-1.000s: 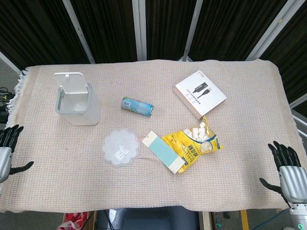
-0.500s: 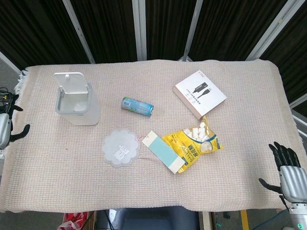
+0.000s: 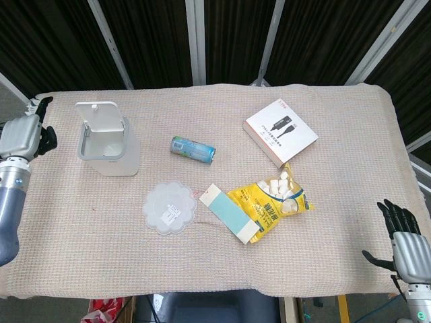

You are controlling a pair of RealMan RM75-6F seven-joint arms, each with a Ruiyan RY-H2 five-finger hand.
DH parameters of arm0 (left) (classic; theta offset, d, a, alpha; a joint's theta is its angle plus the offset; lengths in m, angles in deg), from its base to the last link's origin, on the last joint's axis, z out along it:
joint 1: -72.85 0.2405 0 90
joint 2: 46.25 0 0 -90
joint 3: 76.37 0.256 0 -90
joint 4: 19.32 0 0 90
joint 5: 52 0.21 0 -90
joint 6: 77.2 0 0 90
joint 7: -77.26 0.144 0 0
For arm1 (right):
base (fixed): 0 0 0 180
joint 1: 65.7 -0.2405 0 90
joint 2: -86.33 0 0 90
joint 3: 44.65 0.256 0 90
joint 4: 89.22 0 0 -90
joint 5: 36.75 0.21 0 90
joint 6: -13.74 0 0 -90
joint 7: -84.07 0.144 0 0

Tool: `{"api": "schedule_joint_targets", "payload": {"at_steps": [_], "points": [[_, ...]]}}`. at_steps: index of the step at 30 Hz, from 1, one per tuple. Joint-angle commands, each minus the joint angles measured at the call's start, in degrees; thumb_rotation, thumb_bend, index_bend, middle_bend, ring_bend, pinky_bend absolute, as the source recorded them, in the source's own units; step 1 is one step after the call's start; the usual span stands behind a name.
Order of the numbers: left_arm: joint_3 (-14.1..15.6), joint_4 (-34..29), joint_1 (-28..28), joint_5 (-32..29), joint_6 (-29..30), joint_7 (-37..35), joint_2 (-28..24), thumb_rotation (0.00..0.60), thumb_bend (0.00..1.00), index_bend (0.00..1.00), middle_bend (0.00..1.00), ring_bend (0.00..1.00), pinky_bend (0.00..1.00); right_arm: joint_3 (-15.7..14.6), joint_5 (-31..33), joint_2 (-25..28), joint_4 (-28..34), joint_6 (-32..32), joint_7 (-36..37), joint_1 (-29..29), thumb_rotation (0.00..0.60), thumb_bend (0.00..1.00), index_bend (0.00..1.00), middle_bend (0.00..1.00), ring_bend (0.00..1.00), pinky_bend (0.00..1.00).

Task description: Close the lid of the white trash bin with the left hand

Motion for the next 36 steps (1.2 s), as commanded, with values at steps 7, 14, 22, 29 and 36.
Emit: {"api": "schedule_joint_targets", "payload": {"at_steps": [7, 14, 22, 29, 36], "points": [[2.46, 4.49, -12.97, -16.84, -3.90, 9.51, 1.67, 0.600, 0.77, 0.00, 1.00, 0.99, 1.00, 0.24, 0.79, 0.40, 0.38, 0.82, 1.16, -0.25, 0.600, 0.15, 0.00, 0.00, 0.00, 0.00], [4.43, 6.61, -18.39, -24.15, -3.38, 13.23, 3.90, 0.600, 0.77, 0.08, 1.00, 1.00, 1.00, 0.53, 1.57, 0.67, 0.50, 1.38, 1.88, -0.43, 0.600, 0.15, 0.00, 0.00, 0.00, 0.00], [5.82, 6.53, -21.22, -26.76, -2.06, 14.53, 5.00, 0.600, 0.78, 0.20, 1.00, 1.00, 1.00, 0.40, 1.48, 0.84, 0.69, 1.30, 1.97, -0.29, 0.600, 0.15, 0.00, 0.00, 0.00, 0.00], [6.33, 4.57, -21.75, -27.54, -1.50, 14.08, 3.82, 0.600, 0.79, 0.30, 1.00, 1.00, 1.00, 0.30, 1.31, 1.09, 0.76, 0.80, 2.09, 0.04, 0.600, 0.15, 0.00, 0.00, 0.00, 0.00], [6.98, 1.36, -21.21, -26.62, -1.27, 13.03, 1.49, 0.600, 0.79, 0.34, 1.00, 1.00, 1.00, 0.34, 1.49, 1.38, 0.83, 0.48, 2.50, 0.35, 0.600, 0.15, 0.00, 0.00, 0.00, 0.00]]}}
